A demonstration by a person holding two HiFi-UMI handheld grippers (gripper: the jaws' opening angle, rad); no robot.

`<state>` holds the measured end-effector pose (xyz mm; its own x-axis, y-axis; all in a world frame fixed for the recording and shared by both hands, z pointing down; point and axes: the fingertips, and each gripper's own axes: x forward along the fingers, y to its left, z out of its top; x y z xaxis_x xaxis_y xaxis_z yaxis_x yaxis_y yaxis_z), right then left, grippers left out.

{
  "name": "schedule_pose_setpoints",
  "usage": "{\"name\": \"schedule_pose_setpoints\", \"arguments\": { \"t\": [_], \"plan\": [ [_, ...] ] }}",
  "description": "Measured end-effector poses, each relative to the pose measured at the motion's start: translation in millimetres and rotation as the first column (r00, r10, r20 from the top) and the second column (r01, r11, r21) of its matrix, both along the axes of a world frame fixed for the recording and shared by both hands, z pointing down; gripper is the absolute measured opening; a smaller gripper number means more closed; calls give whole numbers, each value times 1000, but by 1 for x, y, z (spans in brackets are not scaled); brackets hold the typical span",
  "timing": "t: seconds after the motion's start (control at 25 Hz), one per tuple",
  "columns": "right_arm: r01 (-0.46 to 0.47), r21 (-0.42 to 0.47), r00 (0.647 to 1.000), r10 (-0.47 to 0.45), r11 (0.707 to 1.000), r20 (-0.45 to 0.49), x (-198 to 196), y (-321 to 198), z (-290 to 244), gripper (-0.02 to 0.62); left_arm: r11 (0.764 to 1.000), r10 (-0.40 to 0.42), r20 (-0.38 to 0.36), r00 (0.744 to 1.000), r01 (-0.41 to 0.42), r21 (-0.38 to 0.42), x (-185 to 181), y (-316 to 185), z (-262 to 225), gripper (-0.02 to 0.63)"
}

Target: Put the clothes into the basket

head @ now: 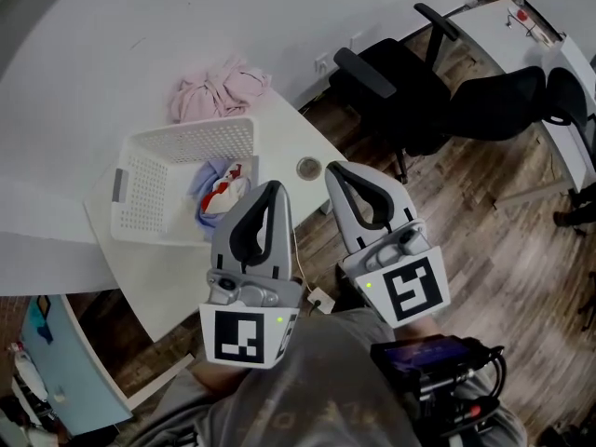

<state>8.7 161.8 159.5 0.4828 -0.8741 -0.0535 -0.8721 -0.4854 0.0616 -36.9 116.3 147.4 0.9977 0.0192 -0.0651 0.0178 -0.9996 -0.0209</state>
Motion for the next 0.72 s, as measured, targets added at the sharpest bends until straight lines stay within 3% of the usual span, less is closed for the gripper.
{"name": "schedule_pose_setpoints", "arguments": {
  "t": [0.44,0.72],
  "plan": [
    [165,-9,986,-165,986,-31,50,25,-2,7,988,-153,-15,988,153,2,50,37,1,8],
    [268,-20,963,-268,963,-9,59,25,0,8,967,-254,17,967,254,4,55,43,3,8]
  ]
}}
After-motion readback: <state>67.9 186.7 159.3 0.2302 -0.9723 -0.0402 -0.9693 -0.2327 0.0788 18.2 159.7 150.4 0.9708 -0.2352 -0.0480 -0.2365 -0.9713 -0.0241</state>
